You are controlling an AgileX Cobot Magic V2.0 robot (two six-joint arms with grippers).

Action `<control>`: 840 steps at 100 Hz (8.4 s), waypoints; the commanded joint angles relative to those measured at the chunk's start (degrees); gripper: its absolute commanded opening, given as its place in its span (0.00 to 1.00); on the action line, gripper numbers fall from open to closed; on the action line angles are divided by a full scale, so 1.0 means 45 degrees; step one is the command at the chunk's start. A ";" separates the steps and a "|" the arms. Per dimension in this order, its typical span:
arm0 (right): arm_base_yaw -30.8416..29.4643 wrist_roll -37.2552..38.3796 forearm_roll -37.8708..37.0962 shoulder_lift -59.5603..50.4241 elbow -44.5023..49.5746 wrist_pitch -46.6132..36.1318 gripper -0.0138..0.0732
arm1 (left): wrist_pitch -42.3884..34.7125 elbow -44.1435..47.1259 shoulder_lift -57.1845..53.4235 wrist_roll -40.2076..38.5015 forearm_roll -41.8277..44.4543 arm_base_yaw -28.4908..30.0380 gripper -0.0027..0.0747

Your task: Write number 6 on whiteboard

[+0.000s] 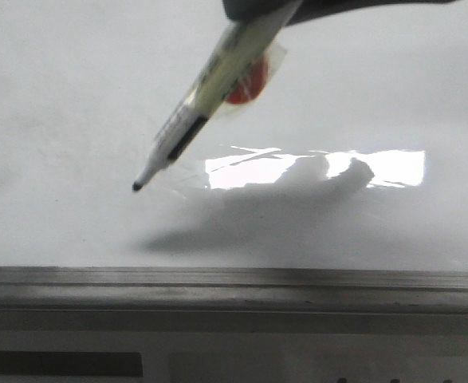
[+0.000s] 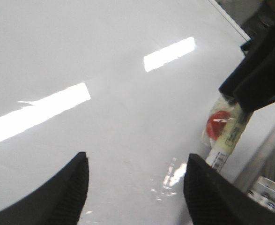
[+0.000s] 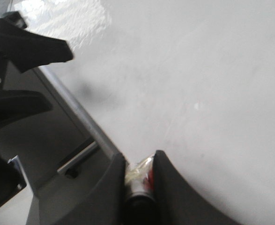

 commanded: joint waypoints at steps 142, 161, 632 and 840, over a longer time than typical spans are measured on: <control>0.0034 -0.0206 0.0765 0.0932 -0.1515 0.0150 0.09 | -0.2954 -0.0102 0.3635 -0.0124 0.0444 -0.1904 0.51; 0.0574 -0.0206 0.0928 0.0941 -0.1515 0.0211 0.09 | -0.4408 -0.0102 0.4938 -0.0124 0.0444 -0.1988 0.51; 0.0434 -0.0238 -0.2079 -0.8334 0.7249 -0.4090 0.09 | 0.5138 0.4102 -0.7692 -0.1176 -0.0876 0.9450 0.01; -1.1251 0.4325 -0.7285 -1.2891 0.9594 0.1082 0.09 | 0.5138 0.4102 -0.7692 -0.1176 -0.0876 0.9450 0.01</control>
